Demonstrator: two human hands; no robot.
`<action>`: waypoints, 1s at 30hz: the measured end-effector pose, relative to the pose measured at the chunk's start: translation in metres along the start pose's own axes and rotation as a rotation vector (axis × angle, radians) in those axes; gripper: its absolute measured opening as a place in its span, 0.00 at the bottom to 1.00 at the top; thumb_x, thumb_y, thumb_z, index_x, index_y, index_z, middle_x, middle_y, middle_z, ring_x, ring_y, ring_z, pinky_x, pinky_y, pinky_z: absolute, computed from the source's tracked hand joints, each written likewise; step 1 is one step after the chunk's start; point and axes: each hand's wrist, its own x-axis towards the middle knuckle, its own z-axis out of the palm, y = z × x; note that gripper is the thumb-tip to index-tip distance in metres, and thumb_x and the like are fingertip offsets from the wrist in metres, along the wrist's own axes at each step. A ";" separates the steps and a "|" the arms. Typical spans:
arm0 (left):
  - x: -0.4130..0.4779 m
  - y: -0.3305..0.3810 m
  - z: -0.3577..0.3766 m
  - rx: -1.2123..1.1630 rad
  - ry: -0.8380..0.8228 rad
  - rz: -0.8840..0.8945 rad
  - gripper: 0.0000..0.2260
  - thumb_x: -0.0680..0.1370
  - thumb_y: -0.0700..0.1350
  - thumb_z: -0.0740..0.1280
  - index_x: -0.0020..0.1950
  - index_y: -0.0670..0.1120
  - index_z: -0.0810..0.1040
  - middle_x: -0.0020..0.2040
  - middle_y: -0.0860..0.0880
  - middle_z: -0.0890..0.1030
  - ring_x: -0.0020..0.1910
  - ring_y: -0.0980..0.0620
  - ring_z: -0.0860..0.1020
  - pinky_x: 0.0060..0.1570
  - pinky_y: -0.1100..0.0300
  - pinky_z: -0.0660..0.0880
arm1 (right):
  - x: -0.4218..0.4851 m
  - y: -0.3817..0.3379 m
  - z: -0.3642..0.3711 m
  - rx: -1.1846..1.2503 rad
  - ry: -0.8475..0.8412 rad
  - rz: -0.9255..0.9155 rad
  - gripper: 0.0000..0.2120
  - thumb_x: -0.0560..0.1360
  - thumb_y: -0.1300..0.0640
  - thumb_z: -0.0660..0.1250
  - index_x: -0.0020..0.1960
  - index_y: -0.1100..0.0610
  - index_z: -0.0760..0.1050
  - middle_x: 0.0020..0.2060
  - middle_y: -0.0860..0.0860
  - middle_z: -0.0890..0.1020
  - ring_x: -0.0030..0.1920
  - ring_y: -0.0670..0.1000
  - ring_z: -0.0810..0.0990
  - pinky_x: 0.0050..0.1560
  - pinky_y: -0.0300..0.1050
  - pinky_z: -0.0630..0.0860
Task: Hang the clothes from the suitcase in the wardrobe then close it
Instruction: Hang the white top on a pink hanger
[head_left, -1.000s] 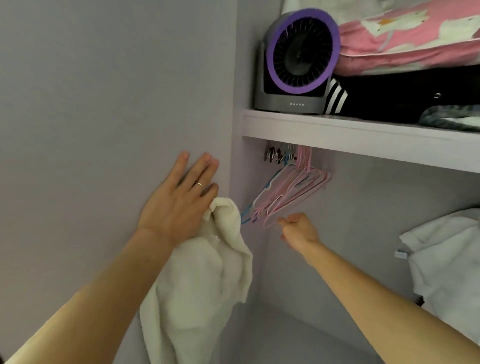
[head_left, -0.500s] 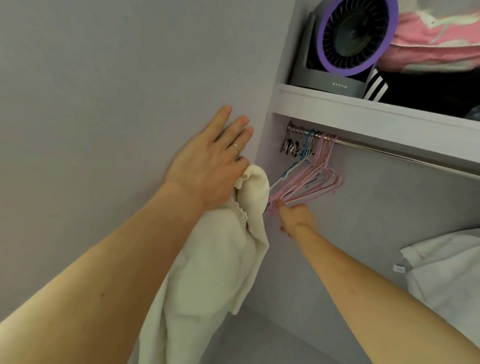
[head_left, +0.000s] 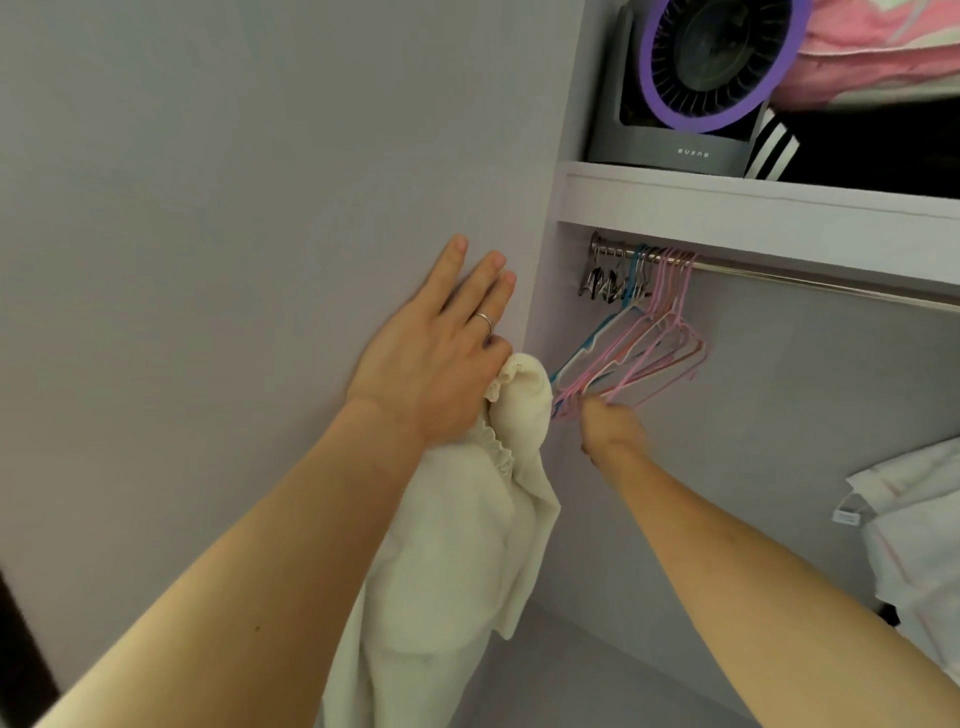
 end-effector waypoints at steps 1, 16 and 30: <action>-0.002 0.000 0.001 0.002 -0.006 0.006 0.20 0.83 0.49 0.46 0.67 0.47 0.72 0.81 0.37 0.46 0.80 0.35 0.42 0.71 0.32 0.32 | 0.000 0.003 -0.001 -0.006 0.030 0.002 0.28 0.78 0.41 0.57 0.63 0.62 0.77 0.58 0.62 0.81 0.58 0.63 0.80 0.62 0.55 0.75; -0.014 -0.005 -0.008 -0.329 -0.040 0.092 0.17 0.76 0.41 0.52 0.50 0.44 0.80 0.48 0.42 0.85 0.66 0.41 0.76 0.76 0.39 0.40 | -0.061 0.004 -0.120 -0.123 0.239 0.070 0.29 0.84 0.46 0.47 0.63 0.66 0.77 0.60 0.67 0.79 0.60 0.66 0.78 0.61 0.55 0.72; -0.064 0.065 -0.157 -2.197 -0.747 -0.681 0.09 0.84 0.45 0.59 0.54 0.49 0.80 0.53 0.49 0.83 0.56 0.49 0.80 0.58 0.52 0.76 | -0.279 0.049 -0.311 0.321 -0.213 0.171 0.27 0.83 0.47 0.58 0.28 0.55 0.61 0.19 0.49 0.67 0.24 0.54 0.73 0.30 0.45 0.71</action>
